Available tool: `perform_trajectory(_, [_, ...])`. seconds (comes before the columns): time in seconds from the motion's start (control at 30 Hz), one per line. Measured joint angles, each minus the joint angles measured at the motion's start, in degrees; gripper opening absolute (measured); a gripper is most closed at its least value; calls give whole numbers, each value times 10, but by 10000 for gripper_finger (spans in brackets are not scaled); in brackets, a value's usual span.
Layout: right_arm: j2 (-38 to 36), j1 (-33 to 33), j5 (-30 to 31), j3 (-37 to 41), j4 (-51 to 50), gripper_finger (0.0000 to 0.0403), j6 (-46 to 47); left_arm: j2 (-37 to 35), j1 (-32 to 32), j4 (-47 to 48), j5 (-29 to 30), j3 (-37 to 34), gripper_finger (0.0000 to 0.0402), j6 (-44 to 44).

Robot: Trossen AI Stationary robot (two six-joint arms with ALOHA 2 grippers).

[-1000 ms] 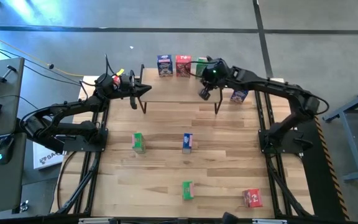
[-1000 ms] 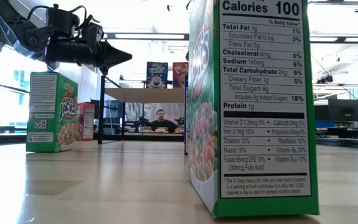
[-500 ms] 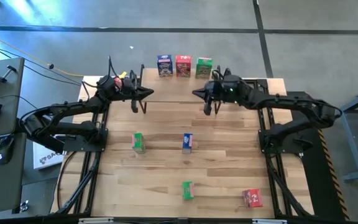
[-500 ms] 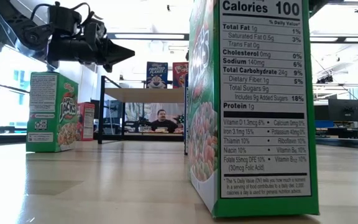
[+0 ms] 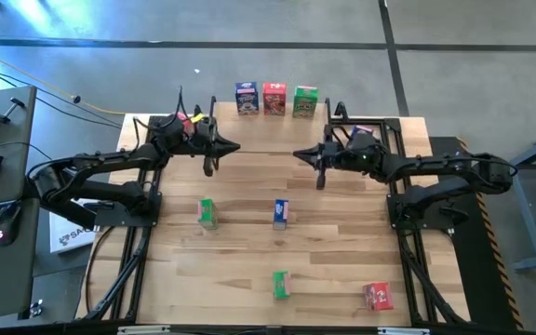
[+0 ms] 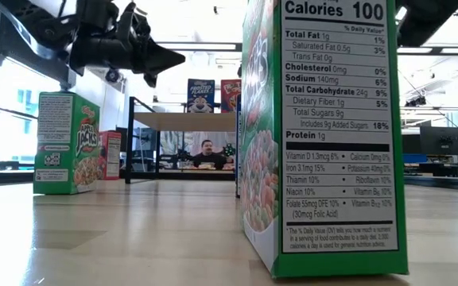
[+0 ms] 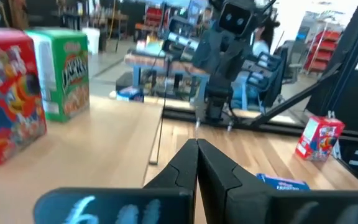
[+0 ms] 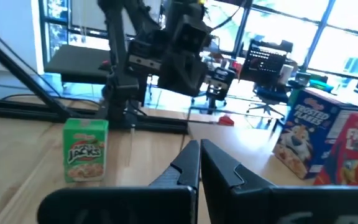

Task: Stack cereal on shelf
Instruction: Put the top red cereal box aligned with the other red cereal box on the shelf

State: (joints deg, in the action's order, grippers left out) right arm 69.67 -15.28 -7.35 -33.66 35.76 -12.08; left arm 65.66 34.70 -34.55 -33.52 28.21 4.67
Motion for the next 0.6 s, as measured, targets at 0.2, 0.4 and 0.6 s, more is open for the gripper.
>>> perform_trajectory(0.2, [0,13,0,9,-7,0,0,-4,-31,188,79,71,0,-43])
perform_trajectory(0.4, [0,27,1,9,-22,0,-18,-17,-32,441,169,189,0,-105])
perform_trajectory(0.6, [0,31,1,9,-31,0,-20,-20,-33,568,199,257,0,-134])
